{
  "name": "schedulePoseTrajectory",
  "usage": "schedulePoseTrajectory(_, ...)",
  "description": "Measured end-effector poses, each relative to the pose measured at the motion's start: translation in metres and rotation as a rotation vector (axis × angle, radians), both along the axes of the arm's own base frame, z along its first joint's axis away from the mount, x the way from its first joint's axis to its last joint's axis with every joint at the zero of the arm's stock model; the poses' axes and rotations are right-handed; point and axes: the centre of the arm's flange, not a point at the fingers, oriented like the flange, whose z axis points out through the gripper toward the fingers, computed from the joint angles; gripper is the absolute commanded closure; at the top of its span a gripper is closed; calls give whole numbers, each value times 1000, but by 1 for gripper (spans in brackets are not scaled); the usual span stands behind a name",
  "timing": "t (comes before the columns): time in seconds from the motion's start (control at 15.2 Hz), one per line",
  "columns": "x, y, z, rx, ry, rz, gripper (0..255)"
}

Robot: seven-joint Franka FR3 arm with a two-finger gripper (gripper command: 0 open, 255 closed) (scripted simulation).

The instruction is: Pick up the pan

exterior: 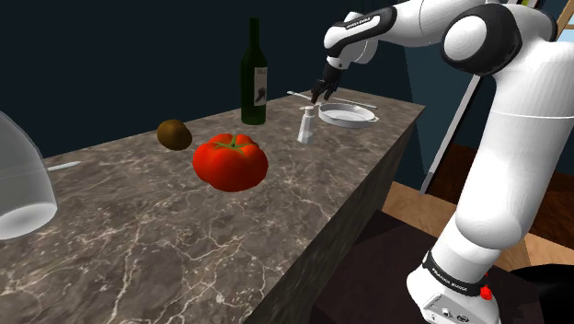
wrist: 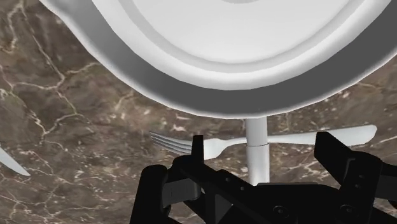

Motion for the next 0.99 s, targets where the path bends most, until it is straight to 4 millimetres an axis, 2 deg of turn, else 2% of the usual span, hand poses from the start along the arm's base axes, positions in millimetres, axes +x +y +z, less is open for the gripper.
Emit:
schedulePoseTrajectory(0.66,0,0,-2,-1,-1,0,255)
schedulePoseTrajectory(0.99,0,0,20,0,0,0,255)
